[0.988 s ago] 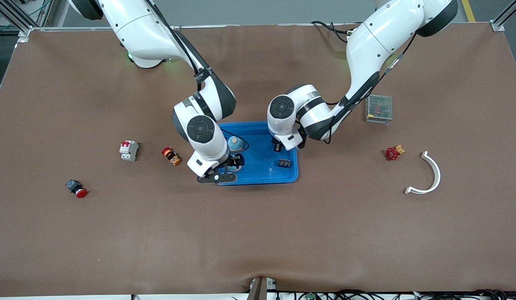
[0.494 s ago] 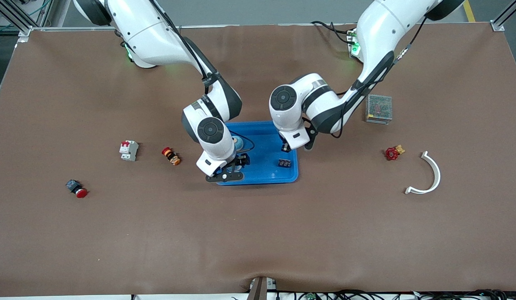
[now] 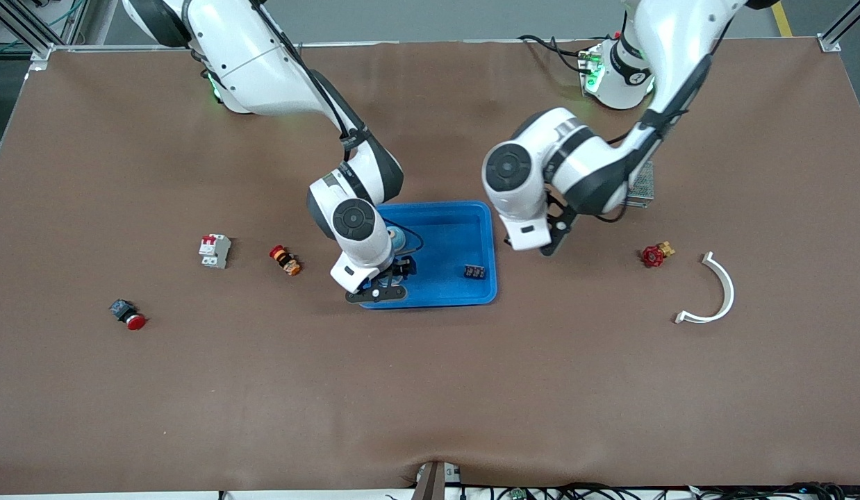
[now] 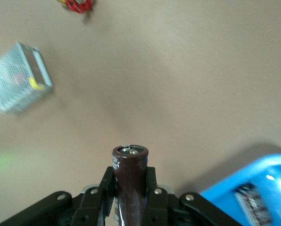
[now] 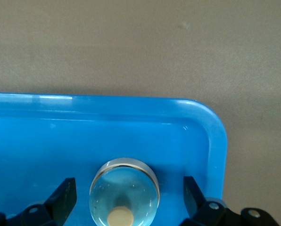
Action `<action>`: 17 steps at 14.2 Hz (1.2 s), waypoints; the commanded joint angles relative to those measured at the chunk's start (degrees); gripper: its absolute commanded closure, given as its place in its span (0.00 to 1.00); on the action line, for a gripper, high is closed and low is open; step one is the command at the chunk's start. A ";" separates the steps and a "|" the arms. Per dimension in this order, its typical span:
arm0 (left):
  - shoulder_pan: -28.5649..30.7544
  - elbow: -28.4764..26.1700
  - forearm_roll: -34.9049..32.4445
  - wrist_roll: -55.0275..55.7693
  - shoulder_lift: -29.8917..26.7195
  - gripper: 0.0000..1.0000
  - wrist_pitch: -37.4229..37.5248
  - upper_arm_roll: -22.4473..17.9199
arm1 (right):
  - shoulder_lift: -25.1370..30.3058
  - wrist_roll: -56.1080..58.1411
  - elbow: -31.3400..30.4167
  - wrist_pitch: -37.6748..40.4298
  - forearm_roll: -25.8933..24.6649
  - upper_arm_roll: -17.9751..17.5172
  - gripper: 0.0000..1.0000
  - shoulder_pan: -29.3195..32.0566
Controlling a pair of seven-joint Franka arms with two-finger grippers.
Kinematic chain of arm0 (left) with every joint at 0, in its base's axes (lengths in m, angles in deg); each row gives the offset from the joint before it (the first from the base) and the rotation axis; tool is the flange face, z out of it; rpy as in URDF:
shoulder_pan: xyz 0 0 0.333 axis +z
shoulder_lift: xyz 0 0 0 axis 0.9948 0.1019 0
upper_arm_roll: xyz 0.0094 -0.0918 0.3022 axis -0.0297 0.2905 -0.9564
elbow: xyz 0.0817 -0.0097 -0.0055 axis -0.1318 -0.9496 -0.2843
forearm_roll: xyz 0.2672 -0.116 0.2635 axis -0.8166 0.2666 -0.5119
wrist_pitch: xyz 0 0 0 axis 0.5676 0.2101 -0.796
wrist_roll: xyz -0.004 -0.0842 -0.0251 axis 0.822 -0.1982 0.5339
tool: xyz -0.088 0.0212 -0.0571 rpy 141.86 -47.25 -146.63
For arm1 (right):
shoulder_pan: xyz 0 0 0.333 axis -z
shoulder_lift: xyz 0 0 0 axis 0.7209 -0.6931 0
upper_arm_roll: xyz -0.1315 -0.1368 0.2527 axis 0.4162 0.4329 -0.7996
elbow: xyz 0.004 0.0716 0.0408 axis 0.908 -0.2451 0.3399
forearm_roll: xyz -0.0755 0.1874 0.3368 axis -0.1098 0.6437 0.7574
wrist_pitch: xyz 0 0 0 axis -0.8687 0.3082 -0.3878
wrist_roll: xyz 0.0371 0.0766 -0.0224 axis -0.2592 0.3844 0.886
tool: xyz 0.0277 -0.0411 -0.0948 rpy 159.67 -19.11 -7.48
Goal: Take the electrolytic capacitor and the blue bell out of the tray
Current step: 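Carry the capacitor beside the red valve with the left gripper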
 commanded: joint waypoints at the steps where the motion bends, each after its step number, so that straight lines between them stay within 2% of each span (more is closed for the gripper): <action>1: 12.79 -3.02 2.80 -10.01 -2.25 1.00 4.13 7.11 | 0.58 -0.89 -1.84 -1.53 -0.11 0.64 0.00 -1.28; 4: 22.04 -6.88 2.71 -16.09 -2.34 1.00 4.49 10.99 | 0.41 -0.97 -2.45 -1.97 -0.11 0.64 0.00 -1.37; 9: 29.52 -11.10 -1.06 -21.19 -1.11 1.00 2.75 11.00 | -0.12 -2.56 -2.63 -2.32 -0.72 0.64 0.00 -2.07; 14: 36.29 -19.97 -9.48 -21.56 -0.24 1.00 -8.75 10.82 | -0.82 -3.70 -2.63 -3.81 -0.81 0.73 0.00 -2.95; 17: 38.23 -22.53 -10.65 -21.56 1.00 1.00 -13.07 10.56 | -0.82 -3.70 -2.63 -3.82 -0.90 0.73 0.00 -2.95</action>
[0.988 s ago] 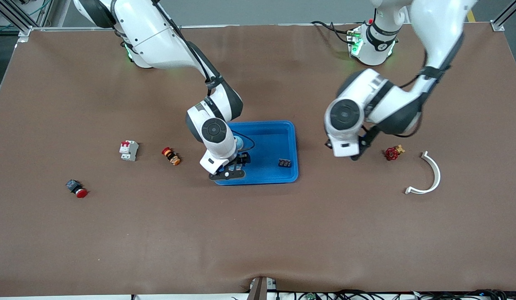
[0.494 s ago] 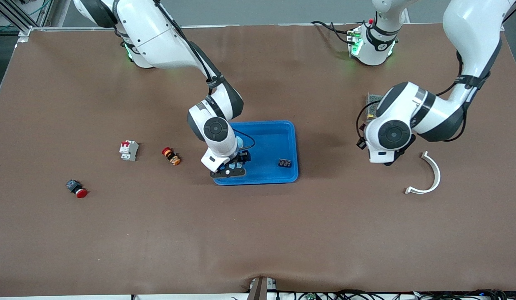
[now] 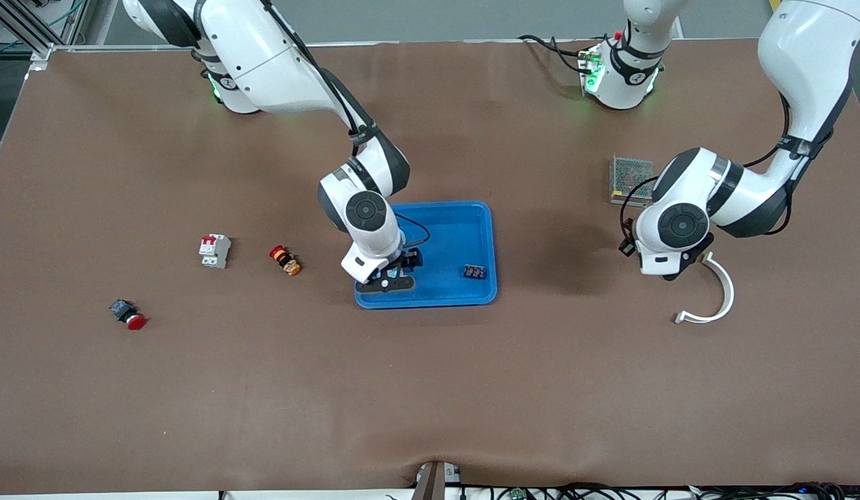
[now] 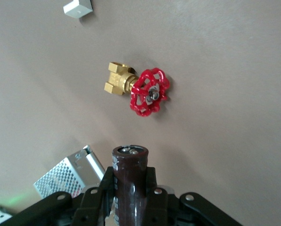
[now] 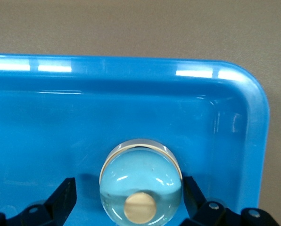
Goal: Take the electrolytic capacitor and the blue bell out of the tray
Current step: 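Carry the capacitor beside the red valve with the left gripper, then carry the bell toward the red button while the left gripper returns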
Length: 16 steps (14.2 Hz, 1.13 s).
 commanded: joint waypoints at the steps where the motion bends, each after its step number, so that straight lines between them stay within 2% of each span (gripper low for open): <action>1: 3.07 -3.49 -1.45 -0.24 0.35 1.00 -5.29 1.01 | -0.22 -1.54 -0.04 -0.65 -0.84 0.69 0.04 -0.74; 3: 4.31 -5.43 -1.54 -0.24 1.41 1.00 -10.04 0.05 | -0.22 -1.45 0.13 -0.57 -0.84 0.69 0.31 -0.39; 5: 4.31 -6.57 -3.37 0.81 2.46 1.00 -12.59 -1.09 | -0.13 -1.45 0.31 -0.22 -0.75 0.69 0.52 -0.03; 6: 4.31 -6.93 -4.86 1.34 2.99 1.00 -13.74 -1.79 | 0.13 -1.54 0.57 0.22 -0.66 0.69 0.58 0.05; 9: 4.31 -6.93 -6.55 2.57 4.22 1.00 -14.45 -2.50 | 0.83 -1.19 1.71 1.53 -0.49 0.69 0.65 0.14; 10: 4.31 -6.76 -6.46 2.66 4.40 0.79 -14.45 -2.50 | 1.18 -1.10 2.50 3.54 -0.49 0.78 0.66 0.23; 11: 4.31 -6.67 -6.55 2.66 4.66 0.44 -14.45 -2.59 | 2.14 -0.84 3.99 7.48 -0.49 0.95 0.66 0.32; 12: 4.22 -6.58 -6.55 2.66 4.66 0.00 -14.45 -2.50 | 3.20 -0.66 6.00 12.13 -0.57 0.96 0.66 0.75; 14: 4.14 -6.23 -6.20 2.66 4.31 0.00 -14.02 -2.50 | 6.53 2.13 9.18 21.63 -0.66 0.96 0.66 3.29; 16: 4.05 -5.97 -5.67 2.92 3.17 0.00 -13.84 -1.72 | 11.01 13.78 9.01 26.39 -0.49 0.96 0.68 7.59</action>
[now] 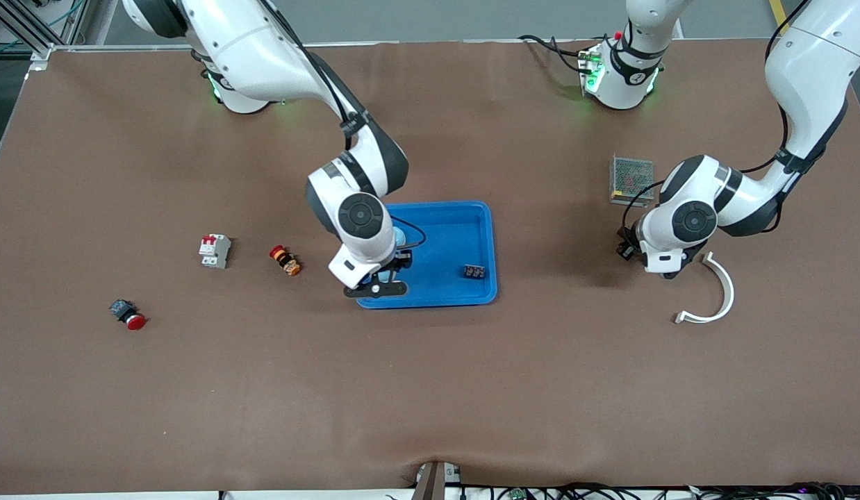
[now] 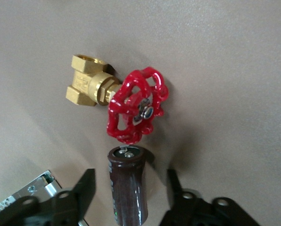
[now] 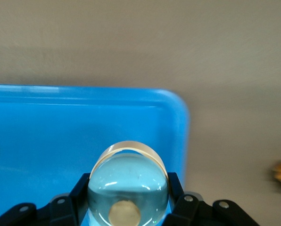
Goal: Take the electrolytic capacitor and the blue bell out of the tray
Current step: 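Carry the bell toward the red button while the left gripper returns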
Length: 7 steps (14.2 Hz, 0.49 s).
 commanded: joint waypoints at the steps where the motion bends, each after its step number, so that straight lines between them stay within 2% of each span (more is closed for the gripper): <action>1: 0.25 0.77 -0.95 1.23 -1.18 0.00 -0.26 1.83 | 7.03 14.14 -1.10 7.11 -0.27 -0.99 0.68 7.56; 4: -0.01 4.62 1.32 4.20 -1.01 0.00 3.59 6.31 | 10.73 27.34 -1.53 10.73 -0.80 -0.82 0.68 14.15; 6: -1.23 7.70 6.23 6.23 -0.57 0.00 4.40 9.48 | 12.31 37.00 -1.88 12.14 -1.93 -0.73 0.68 19.08; 7: -2.98 9.28 8.86 7.19 -0.66 0.00 4.40 9.66 | 12.93 41.05 -2.58 12.32 -3.07 -0.73 0.68 21.54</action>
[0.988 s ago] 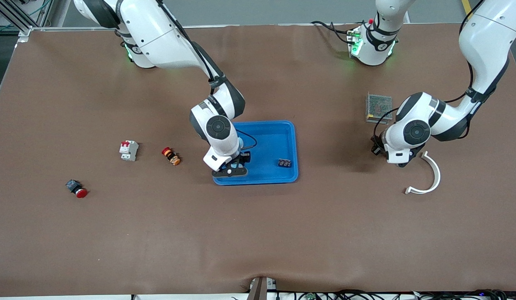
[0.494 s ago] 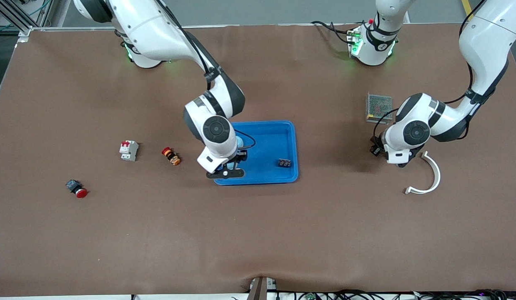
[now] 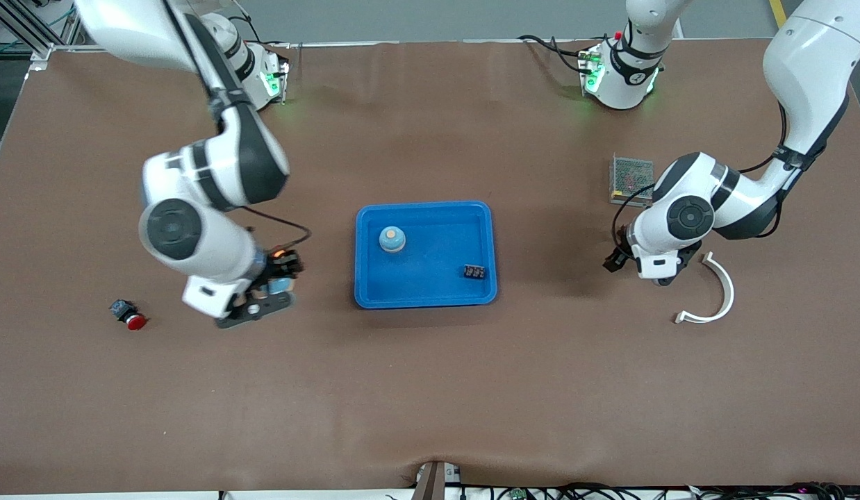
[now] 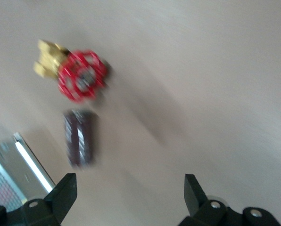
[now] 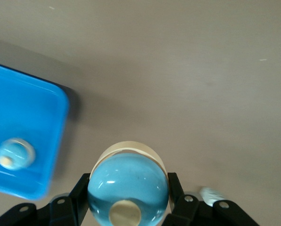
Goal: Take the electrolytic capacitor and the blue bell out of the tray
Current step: 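Carry the bell toward the red button while the left gripper returns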
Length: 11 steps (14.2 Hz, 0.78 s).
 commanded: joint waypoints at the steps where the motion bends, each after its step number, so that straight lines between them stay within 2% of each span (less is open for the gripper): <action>1: -4.85 4.97 6.36 3.93 -0.60 0.00 2.20 1.34 | 2.91 10.25 -3.57 0.01 -3.48 -1.24 0.68 6.21; 3: -9.86 8.84 7.79 10.50 0.18 0.00 2.47 0.90 | 3.35 16.84 -4.46 -0.34 -6.39 -1.33 0.68 10.16; 7: -19.35 16.48 7.53 23.70 5.36 0.00 2.21 -0.58 | 3.18 31.35 -7.61 -4.89 -6.31 -1.41 0.68 18.95; 8: -23.29 19.37 7.53 26.68 6.51 0.00 2.12 -3.03 | 3.18 34.16 -9.28 -7.00 -6.22 -1.41 0.68 20.71; 9: -28.29 22.18 7.61 30.02 7.47 0.07 2.03 -6.27 | 3.18 37.32 -10.95 -9.02 -5.87 -1.50 0.68 22.56; 11: -38.57 26.24 7.88 34.25 8.53 0.11 1.68 -14.18 | 3.18 41.55 -14.81 -13.76 -5.69 -1.50 0.68 25.29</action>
